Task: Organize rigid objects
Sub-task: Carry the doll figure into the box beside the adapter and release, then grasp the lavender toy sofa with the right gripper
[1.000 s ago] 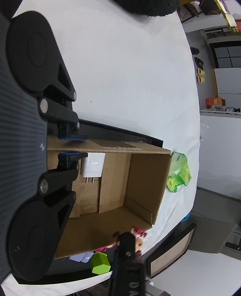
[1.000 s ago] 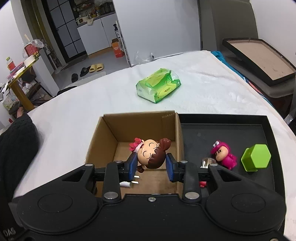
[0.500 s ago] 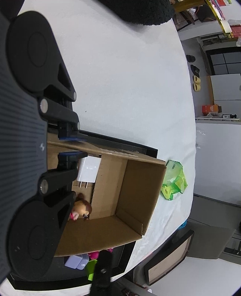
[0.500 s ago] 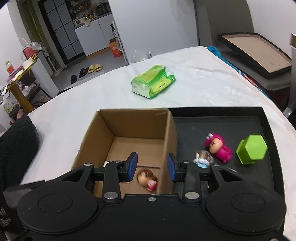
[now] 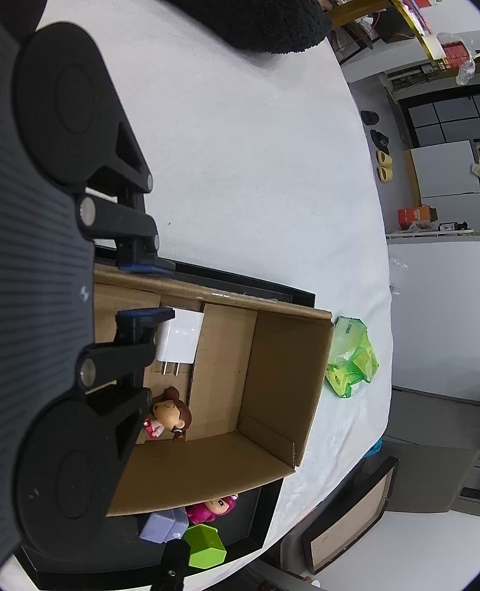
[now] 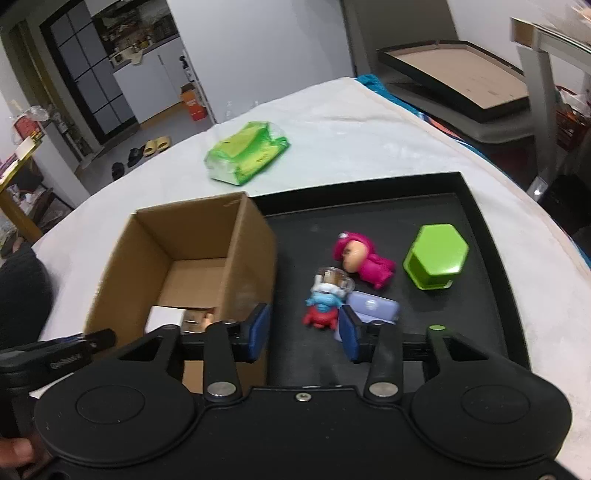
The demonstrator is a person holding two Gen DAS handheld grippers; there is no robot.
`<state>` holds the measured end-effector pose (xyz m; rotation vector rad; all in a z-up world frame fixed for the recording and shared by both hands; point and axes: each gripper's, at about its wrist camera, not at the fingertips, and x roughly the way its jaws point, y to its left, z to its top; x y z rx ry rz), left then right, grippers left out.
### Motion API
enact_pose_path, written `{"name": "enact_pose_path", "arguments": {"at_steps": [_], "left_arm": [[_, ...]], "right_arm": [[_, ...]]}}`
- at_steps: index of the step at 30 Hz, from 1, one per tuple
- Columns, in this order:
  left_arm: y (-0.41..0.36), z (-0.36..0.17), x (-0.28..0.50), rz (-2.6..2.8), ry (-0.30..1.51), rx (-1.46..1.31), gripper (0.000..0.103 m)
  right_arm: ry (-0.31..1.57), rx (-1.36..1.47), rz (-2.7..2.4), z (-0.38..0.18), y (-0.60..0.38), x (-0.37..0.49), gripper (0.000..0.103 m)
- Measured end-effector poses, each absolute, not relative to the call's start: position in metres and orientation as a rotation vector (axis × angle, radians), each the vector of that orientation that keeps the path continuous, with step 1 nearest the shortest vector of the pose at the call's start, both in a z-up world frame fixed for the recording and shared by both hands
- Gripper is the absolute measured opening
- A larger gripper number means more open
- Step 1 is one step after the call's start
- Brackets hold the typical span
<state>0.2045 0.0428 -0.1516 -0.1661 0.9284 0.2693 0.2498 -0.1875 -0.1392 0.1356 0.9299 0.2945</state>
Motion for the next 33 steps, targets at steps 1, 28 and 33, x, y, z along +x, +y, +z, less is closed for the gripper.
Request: {"name": "enact_pose_path", "arguments": {"at_steps": [1, 28, 33], "left_arm": [[0.042, -0.152, 0.205, 0.271, 0.931, -0.164, 0.022], [0.025, -0.155, 0.216, 0.268, 0.952, -0.125, 0.067], [0.023, -0.153, 0.214, 0.262, 0.944, -0.119, 0.067]], "right_arm": [[0.933, 0.138, 0.291, -0.142, -0.191, 0.25, 0.045], [1.037, 0.206, 0.166, -0.205, -0.216, 0.285, 0.046], [1.048, 0.206, 0.16, -0.203, -0.22, 0.277, 0.046]]}}
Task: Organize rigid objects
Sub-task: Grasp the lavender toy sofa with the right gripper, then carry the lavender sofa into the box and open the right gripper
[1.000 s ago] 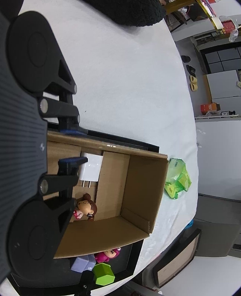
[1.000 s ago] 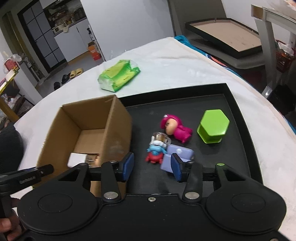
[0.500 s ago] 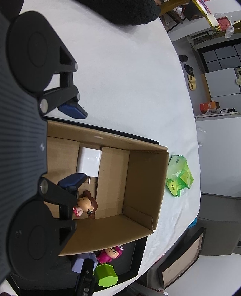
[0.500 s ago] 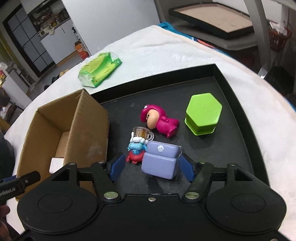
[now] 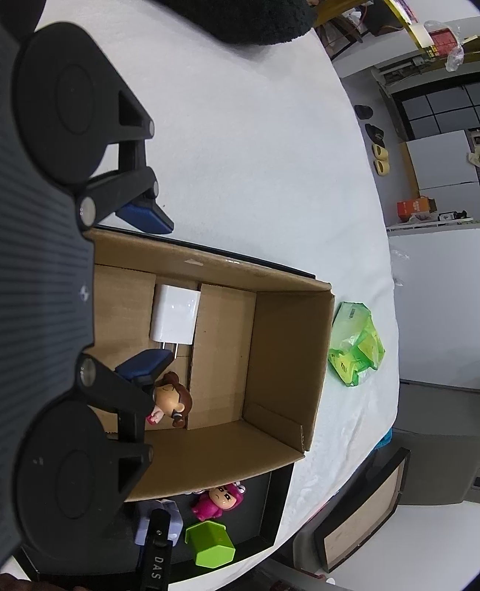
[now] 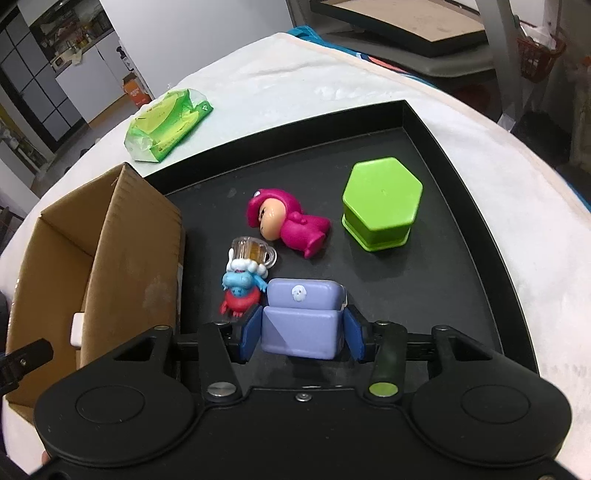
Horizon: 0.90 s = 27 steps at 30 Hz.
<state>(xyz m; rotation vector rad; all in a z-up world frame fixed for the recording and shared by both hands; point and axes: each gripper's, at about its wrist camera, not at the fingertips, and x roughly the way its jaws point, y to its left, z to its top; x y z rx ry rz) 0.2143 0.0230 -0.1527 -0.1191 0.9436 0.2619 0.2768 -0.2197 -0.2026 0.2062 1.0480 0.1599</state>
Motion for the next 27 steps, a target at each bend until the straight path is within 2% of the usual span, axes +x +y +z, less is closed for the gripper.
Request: {"name": "enact_pose_path", "arguments": {"at_steps": [27], "left_arm": [[0.039, -0.149, 0.204, 0.282, 0.929, -0.172, 0.067]], "right_arm": [[0.939, 0.163, 0.231, -0.129, -0.189, 0.255, 0.046]]}}
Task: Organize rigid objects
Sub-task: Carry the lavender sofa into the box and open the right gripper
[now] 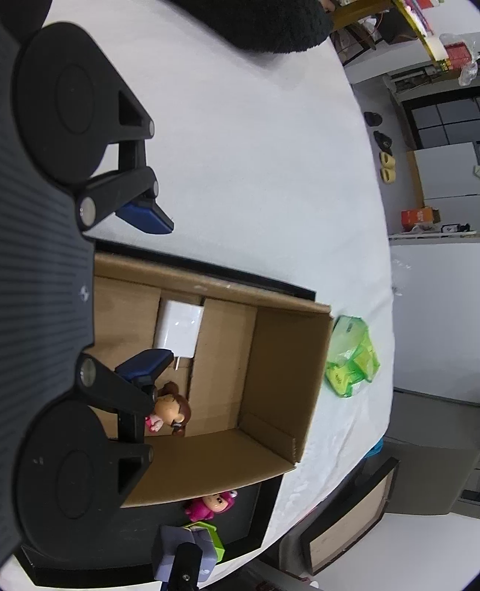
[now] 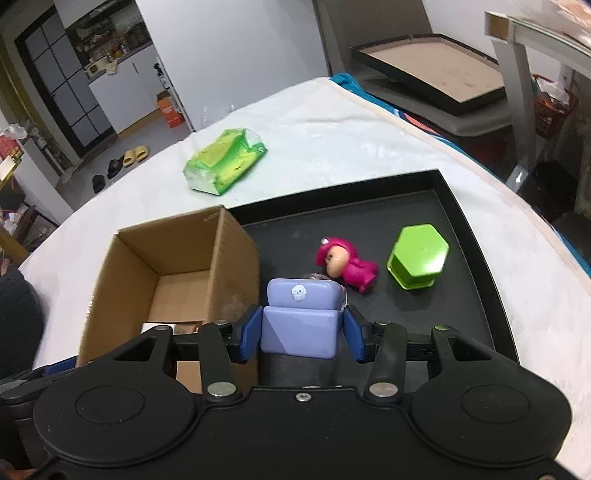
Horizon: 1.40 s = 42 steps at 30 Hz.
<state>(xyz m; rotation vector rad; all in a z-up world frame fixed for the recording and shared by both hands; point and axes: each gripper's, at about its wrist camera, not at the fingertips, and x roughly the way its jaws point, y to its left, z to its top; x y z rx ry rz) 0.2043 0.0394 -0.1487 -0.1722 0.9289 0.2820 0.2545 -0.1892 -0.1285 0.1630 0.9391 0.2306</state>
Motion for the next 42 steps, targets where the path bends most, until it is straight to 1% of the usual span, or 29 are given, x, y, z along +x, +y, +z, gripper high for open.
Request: {"name": "enact_pose_path", "arguments": {"at_steps": [3, 6, 11, 14, 16, 19, 27, 29, 36, 42], "left_arm": [[0.043, -0.148, 0.203, 0.288, 0.923, -0.176, 0.067], [0.048, -0.149, 0.203, 0.291, 0.927, -0.195, 0.064], [0.05, -0.147, 0.202, 0.274, 0.915, -0.205, 0.061], [0.052, -0.15, 0.201, 0.265, 0.923, -0.218, 0.053], [0.055, -0.152, 0.2, 0.252, 0.93, -0.241, 0.043], [0.057, -0.156, 0.2, 0.25, 0.945, -0.253, 0.032], [0.061, -0.158, 0.199, 0.253, 0.937, -0.277, 0.014], [0.064, -0.159, 0.199, 0.254, 0.937, -0.291, 0.012], [0.068, -0.162, 0.199, 0.253, 0.935, -0.305, 0.012], [0.069, -0.162, 0.199, 0.252, 0.939, -0.31, 0.011]], "right_arm": [[0.927, 0.152, 0.255, -0.121, -0.181, 0.253, 0.046], [0.91, 0.123, 0.294, -0.114, -0.169, 0.252, 0.046], [0.898, 0.098, 0.333, -0.106, -0.151, 0.252, 0.046], [0.896, 0.084, 0.351, -0.103, -0.141, 0.252, 0.046], [0.896, 0.077, 0.362, -0.102, -0.135, 0.252, 0.046], [0.893, 0.065, 0.38, -0.101, -0.125, 0.253, 0.046], [0.903, 0.036, 0.433, -0.104, -0.098, 0.254, 0.046], [0.909, 0.033, 0.439, -0.106, -0.092, 0.257, 0.046], [0.907, 0.038, 0.48, -0.108, -0.065, 0.267, 0.046], [0.873, 0.094, 0.523, -0.1, -0.055, 0.273, 0.051]]}}
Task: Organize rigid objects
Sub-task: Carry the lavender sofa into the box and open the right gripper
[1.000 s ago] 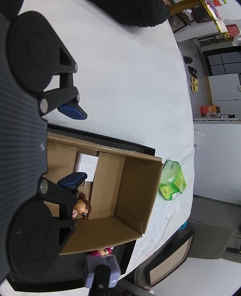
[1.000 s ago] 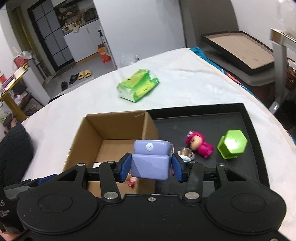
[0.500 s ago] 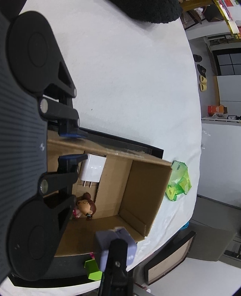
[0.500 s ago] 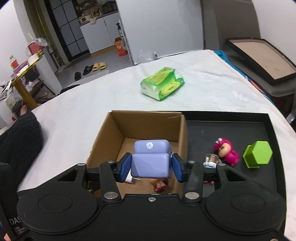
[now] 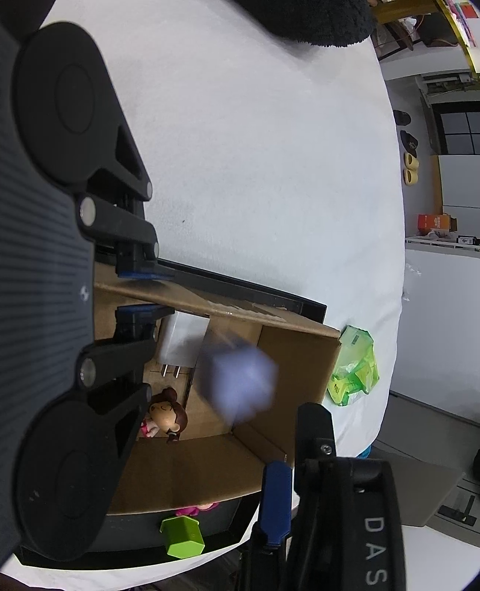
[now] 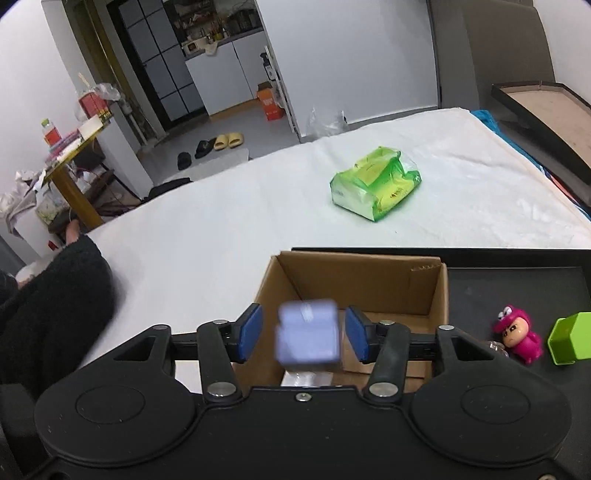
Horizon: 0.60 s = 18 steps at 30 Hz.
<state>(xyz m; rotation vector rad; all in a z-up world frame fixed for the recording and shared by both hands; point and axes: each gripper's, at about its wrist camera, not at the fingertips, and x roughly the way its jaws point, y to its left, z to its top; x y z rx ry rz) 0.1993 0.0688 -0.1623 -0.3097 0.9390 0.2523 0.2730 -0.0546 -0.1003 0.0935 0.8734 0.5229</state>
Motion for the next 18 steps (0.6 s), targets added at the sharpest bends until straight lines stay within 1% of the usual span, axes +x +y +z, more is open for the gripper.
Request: {"name": "enact_pose_path", "arguments": {"at_steps": [18], "left_arm": [[0.06, -0.158, 0.198, 0.239, 0.929, -0.27, 0.011]], "right_arm": [[0.933, 0.11, 0.414, -0.119, -0.115, 0.259, 0.051]]}}
